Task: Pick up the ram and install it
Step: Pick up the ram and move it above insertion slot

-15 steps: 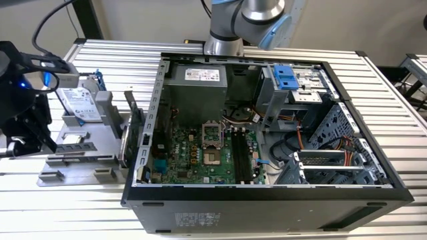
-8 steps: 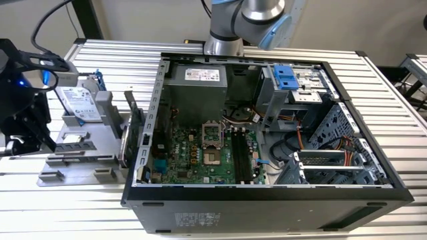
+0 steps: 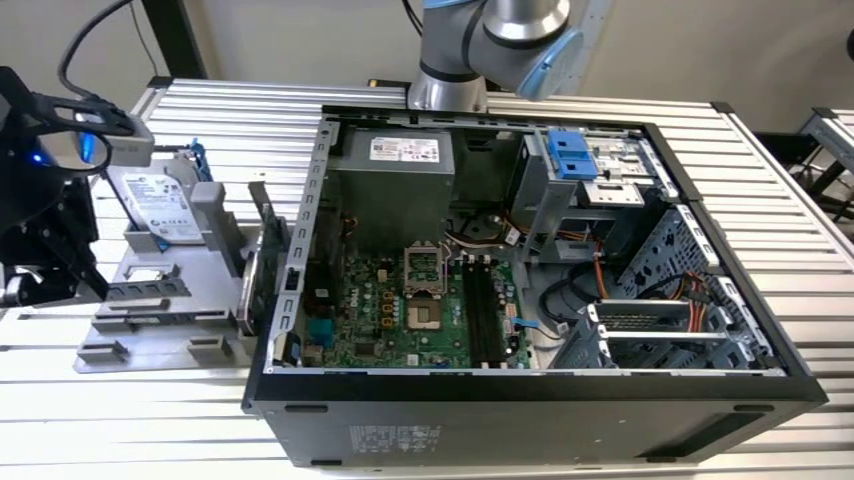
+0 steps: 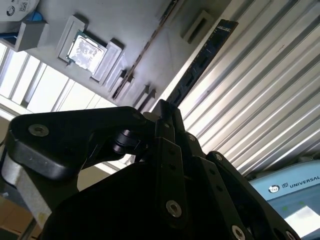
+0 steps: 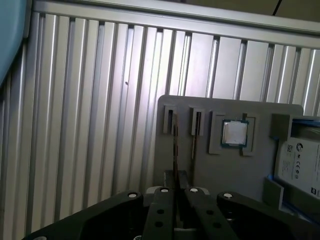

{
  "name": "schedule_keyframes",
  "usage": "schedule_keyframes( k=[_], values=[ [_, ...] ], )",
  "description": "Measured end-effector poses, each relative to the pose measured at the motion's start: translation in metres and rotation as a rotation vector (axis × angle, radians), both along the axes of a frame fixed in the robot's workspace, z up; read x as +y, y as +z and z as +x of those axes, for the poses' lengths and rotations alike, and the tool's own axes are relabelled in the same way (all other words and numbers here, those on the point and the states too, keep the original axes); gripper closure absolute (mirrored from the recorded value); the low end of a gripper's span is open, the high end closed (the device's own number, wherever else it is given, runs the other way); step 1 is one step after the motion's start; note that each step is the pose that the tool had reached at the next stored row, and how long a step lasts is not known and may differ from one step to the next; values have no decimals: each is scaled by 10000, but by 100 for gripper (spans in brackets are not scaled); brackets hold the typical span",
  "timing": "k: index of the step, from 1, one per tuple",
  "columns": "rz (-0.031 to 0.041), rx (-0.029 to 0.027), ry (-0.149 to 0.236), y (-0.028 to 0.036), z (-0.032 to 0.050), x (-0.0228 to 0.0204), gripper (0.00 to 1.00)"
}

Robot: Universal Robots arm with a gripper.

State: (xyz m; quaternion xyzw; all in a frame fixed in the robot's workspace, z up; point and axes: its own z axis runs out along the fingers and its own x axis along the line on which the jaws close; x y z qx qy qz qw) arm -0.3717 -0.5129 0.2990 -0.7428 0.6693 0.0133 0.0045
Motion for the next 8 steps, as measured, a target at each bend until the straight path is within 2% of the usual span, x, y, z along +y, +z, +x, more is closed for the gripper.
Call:
schedule_keyframes(
  k=[5,8],
  values=[
    [6,0,-28,81,-1,0,100],
    [21,-1,-217,113,-1,0,100]
  ],
)
